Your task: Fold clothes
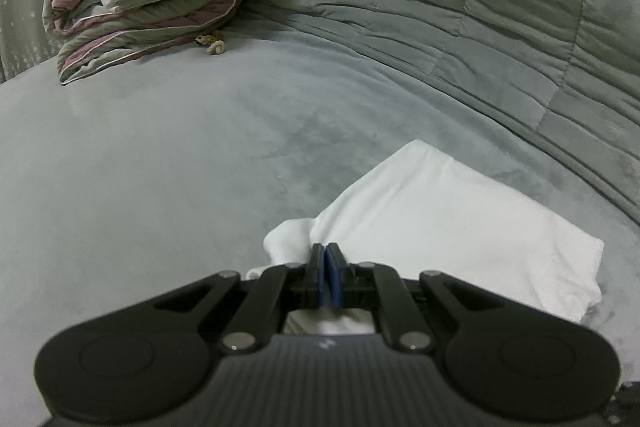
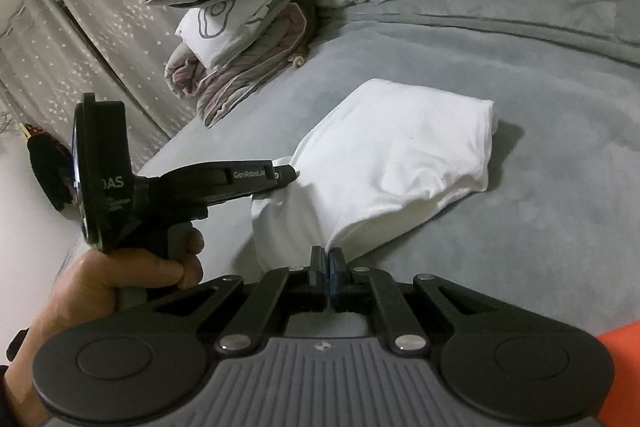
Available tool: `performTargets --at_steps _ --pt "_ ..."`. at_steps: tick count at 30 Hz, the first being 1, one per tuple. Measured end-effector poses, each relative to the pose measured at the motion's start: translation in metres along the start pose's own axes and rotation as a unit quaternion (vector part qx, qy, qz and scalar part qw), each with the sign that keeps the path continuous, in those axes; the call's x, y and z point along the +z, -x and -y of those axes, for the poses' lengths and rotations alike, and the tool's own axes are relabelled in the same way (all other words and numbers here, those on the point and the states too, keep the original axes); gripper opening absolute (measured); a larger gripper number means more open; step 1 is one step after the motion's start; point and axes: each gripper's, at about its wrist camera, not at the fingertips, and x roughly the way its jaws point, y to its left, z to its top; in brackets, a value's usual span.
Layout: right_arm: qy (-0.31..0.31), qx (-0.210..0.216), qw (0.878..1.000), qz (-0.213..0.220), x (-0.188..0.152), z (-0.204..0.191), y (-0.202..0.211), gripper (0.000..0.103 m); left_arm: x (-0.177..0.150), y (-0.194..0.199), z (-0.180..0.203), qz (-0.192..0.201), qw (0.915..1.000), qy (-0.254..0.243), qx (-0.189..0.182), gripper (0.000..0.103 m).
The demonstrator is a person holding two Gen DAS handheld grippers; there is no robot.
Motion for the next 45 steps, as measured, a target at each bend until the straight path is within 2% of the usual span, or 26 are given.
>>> performTargets --at_steps 3,6,8,10,13,18,21,25,29,33,36,38,42,44,45 --pt "0.002 -0.003 1.0 -0.012 0.003 0.0 -0.001 0.01 0.002 0.004 0.001 -0.002 1.0 0.0 0.0 0.007" --pt "0.043 -0.008 0.999 -0.005 0.009 -0.005 0.01 0.018 0.006 0.014 -0.003 0.007 0.9999 0.006 -0.004 0.013" --pt "0.081 -0.023 0.996 0.012 0.016 -0.01 0.019 0.018 0.009 0.022 -0.004 0.016 0.9998 0.009 -0.002 0.018" --pt "0.112 -0.04 0.992 0.03 0.024 -0.012 0.024 0.018 0.011 0.03 -0.004 0.025 0.9996 0.015 -0.005 0.019" --pt "0.138 -0.059 0.988 0.028 0.034 -0.013 0.02 0.018 0.011 0.044 0.002 0.039 0.9989 0.014 -0.024 0.019" --pt "0.143 -0.063 0.988 -0.005 0.036 -0.01 0.003 0.018 -0.002 0.042 0.026 0.031 0.9985 -0.016 -0.043 0.019" --pt "0.152 -0.073 0.986 -0.018 0.03 -0.009 0.002 0.018 -0.018 0.03 0.033 0.012 0.9989 -0.033 -0.033 0.019" --pt "0.162 -0.085 0.982 -0.034 0.023 -0.007 0.002 0.017 -0.025 0.036 0.029 0.022 0.999 -0.027 -0.03 0.019" --pt "0.167 -0.085 0.982 -0.005 0.036 -0.006 0.015 0.017 -0.025 0.051 0.027 0.042 0.9984 -0.014 -0.034 0.019" --pt "0.191 -0.114 0.975 -0.015 0.04 -0.003 0.006 0.017 -0.032 0.062 0.041 0.062 0.996 -0.019 -0.061 0.02" --pt "0.185 -0.124 0.974 -0.035 0.037 0.006 -0.001 0.017 -0.04 0.054 0.058 0.05 0.9958 -0.043 -0.065 0.02" --pt "0.174 -0.119 0.977 -0.033 0.037 0.01 0.003 0.017 -0.048 0.047 0.061 0.042 0.996 -0.051 -0.06 0.02" --pt "0.177 -0.12 0.976 -0.031 0.042 0.008 0.011 0.017 -0.053 0.051 0.054 0.052 0.9952 -0.052 -0.065 0.021" --pt "0.181 -0.115 0.977 -0.02 0.048 0.005 0.011 0.021 -0.055 0.055 0.053 0.055 0.9948 -0.058 -0.063 0.024" --pt "0.183 -0.112 0.977 -0.014 0.051 0.003 0.01 0.026 -0.056 0.056 0.053 0.056 0.9945 -0.061 -0.065 0.026"
